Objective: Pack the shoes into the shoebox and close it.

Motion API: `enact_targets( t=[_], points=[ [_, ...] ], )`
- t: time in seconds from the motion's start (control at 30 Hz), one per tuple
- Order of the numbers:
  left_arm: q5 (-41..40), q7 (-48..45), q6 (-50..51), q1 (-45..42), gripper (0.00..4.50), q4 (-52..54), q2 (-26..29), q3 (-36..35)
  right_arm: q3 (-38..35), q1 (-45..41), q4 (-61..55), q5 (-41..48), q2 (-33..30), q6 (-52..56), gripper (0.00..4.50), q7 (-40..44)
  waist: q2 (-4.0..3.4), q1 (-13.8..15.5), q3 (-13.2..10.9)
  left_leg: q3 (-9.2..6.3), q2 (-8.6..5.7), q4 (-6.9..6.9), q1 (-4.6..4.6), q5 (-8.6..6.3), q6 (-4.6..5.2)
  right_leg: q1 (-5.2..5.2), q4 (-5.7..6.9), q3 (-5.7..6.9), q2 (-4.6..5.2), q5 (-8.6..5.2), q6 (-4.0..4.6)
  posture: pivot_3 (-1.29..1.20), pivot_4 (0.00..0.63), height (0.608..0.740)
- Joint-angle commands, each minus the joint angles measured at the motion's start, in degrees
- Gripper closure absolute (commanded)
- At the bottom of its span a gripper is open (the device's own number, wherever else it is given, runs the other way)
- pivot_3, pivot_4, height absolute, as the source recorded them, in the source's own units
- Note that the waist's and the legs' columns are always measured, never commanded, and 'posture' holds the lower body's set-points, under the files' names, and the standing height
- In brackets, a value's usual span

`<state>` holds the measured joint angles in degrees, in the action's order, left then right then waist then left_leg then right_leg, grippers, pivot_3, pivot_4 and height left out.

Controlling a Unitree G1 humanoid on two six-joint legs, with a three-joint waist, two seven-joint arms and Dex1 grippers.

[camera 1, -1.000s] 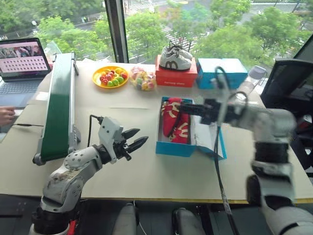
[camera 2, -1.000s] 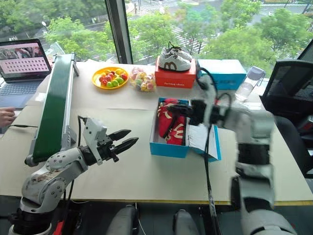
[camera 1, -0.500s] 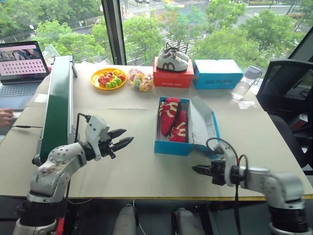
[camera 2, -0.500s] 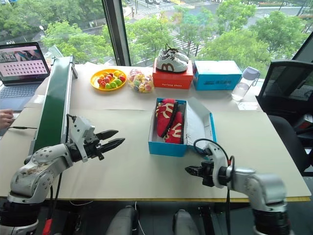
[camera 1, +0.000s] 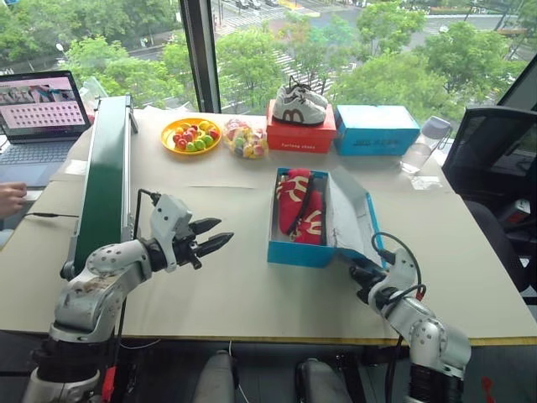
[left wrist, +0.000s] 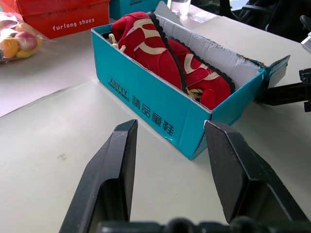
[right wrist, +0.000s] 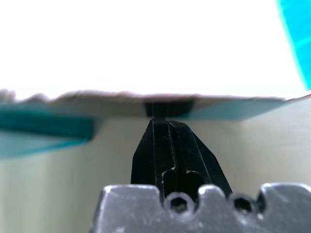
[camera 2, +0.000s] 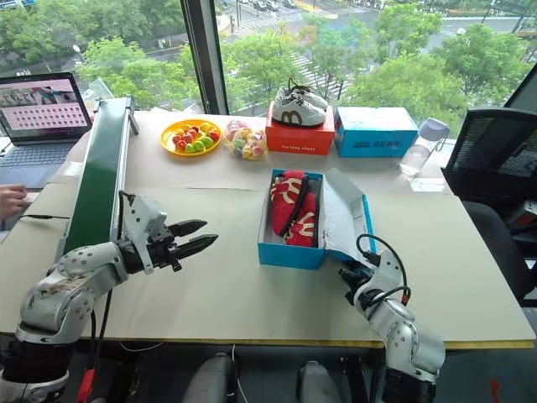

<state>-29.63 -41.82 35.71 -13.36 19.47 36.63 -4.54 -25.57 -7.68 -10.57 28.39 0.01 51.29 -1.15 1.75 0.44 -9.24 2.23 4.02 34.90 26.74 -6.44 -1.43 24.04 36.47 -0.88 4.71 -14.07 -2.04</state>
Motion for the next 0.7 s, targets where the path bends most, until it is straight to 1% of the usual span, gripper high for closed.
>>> enact_targets(
  t=[0.03,0.1,0.13,0.17,0.2,0.27,0.3,0.33,0.4,0.47,0.5,0.57,0.63,0.7],
  points=[
    [-0.7,-0.5,-0.1,-1.6,2.17,1.4,0.1,0.0,-8.5,-2.0,3.7,2.3,5.4,-9.9,4.48,-8.2,-0.03,0.0,0.1,0.01,0.00,-0.04,0.01,0.00,0.00,-0.01,-0.08,0.02,0.02,0.06,0.01,0.00,0.150,0.739],
    [-0.6,-0.6,-0.1,-1.7,2.17,1.3,0.1,0.0,-13.3,-5.5,4.1,10.2,10.6,-17.8,4.48,-9.2,-0.23,0.1,0.1,0.04,0.02,-0.14,0.09,0.01,0.01,-0.01,-0.40,0.10,0.04,0.32,0.01,0.00,0.150,0.739],
    [-0.6,-0.6,0.0,-1.7,2.17,1.3,0.1,0.0,-14.3,-6.6,4.1,13.2,11.8,-20.2,4.48,-8.9,-0.36,0.1,0.0,0.08,-0.01,-0.14,0.17,0.01,0.01,0.03,-0.44,0.10,0.09,0.37,-0.06,0.00,0.150,0.739],
    [-0.5,-0.6,-0.1,-1.6,2.17,1.3,0.1,0.1,-16.3,-8.6,3.7,18.3,13.5,-24.2,4.48,-8.6,-0.38,0.0,0.0,0.18,-0.04,-0.13,0.27,0.02,0.02,0.09,-0.44,0.08,0.16,0.40,-0.11,0.00,0.150,0.739],
    [-0.4,-0.6,-0.1,-1.5,2.17,1.3,0.1,0.1,-17.5,-9.9,3.4,21.5,14.5,-26.6,4.48,-8.4,-0.38,-0.2,0.0,0.22,-0.03,-0.13,0.35,0.03,0.04,0.05,-0.41,0.04,0.15,0.44,-0.09,0.00,0.150,0.739],
    [-0.8,-0.3,0.4,-1.3,2.17,1.7,-0.2,0.1,-18.5,-12.1,1.4,30.6,15.7,-31.0,4.48,-6.5,-0.40,-0.8,0.0,0.21,0.00,-0.12,0.40,0.08,0.13,0.03,-0.34,-0.04,0.06,0.62,0.08,0.00,0.150,0.739],
    [-0.9,-0.2,0.5,-1.2,2.17,1.9,-0.3,0.0,-17.8,-12.1,1.0,33.1,15.4,-32.2,4.48,-6.1,-0.43,-1.2,-0.1,0.21,0.00,-0.11,0.39,0.23,0.35,0.04,-0.29,-0.06,0.05,0.70,-0.11,0.00,0.150,0.739],
    [-0.9,-0.1,0.6,-1.1,2.17,2.1,-0.3,0.1,-15.5,-12.1,-0.8,37.0,14.6,-30.9,4.48,-4.5,-0.44,-1.3,0.0,0.20,0.01,-0.13,0.39,0.34,0.53,0.04,-0.29,-0.08,0.01,0.68,-0.17,0.00,0.150,0.739],
    [-0.8,-0.1,0.7,-1.0,2.17,2.3,-0.2,0.1,-8.2,-11.7,-6.5,43.3,11.1,-25.6,4.48,-0.8,-0.46,-1.8,-0.1,0.18,0.07,-0.15,0.39,0.38,0.60,0.05,-0.27,-0.16,-0.10,0.60,-0.16,0.00,0.150,0.739],
    [-0.7,0.0,0.7,-1.1,2.17,2.1,-0.2,-0.1,-2.2,-11.8,-10.9,46.0,6.8,-21.3,4.48,2.1,-0.48,-2.8,-0.1,0.19,0.18,-0.17,0.39,0.38,0.61,0.11,-0.23,-0.31,-0.26,0.59,-0.13,0.00,0.150,0.739],
    [-0.6,0.0,0.7,-1.2,2.17,2.0,-0.2,-0.2,-0.4,-11.9,-12.1,46.5,5.0,-20.1,4.48,2.7,-0.48,-3.2,-0.1,0.19,0.25,-0.19,0.37,0.38,0.61,0.12,-0.18,-0.31,-0.31,0.57,-0.08,0.00,0.150,0.739],
    [-0.4,0.3,0.5,-1.3,2.17,1.7,-0.2,-0.4,3.7,-14.8,-13.5,46.6,0.2,-16.9,4.48,3.9,-0.48,-3.3,-0.1,0.20,0.36,-0.20,0.25,0.37,0.61,0.09,-0.09,-0.31,-0.42,0.53,0.02,0.00,0.150,0.739],
    [-0.2,0.6,0.4,-1.4,2.17,1.6,-0.2,-0.6,8.1,-17.1,-14.0,45.1,-4.8,-13.5,4.48,5.5,-0.47,-3.0,-0.1,0.22,0.34,-0.15,0.21,0.37,0.61,0.12,0.09,-0.30,-0.38,0.48,0.06,0.00,0.150,0.739],
    [-0.1,0.9,0.3,-1.2,2.17,1.7,-0.2,-0.7,10.9,-18.5,-13.5,43.5,-7.8,-12.2,4.48,6.5,-0.46,-2.4,-0.1,0.23,0.35,-0.14,0.20,0.36,0.59,0.12,0.13,-0.26,-0.35,0.43,0.12,0.00,0.150,0.739]
  ],
)
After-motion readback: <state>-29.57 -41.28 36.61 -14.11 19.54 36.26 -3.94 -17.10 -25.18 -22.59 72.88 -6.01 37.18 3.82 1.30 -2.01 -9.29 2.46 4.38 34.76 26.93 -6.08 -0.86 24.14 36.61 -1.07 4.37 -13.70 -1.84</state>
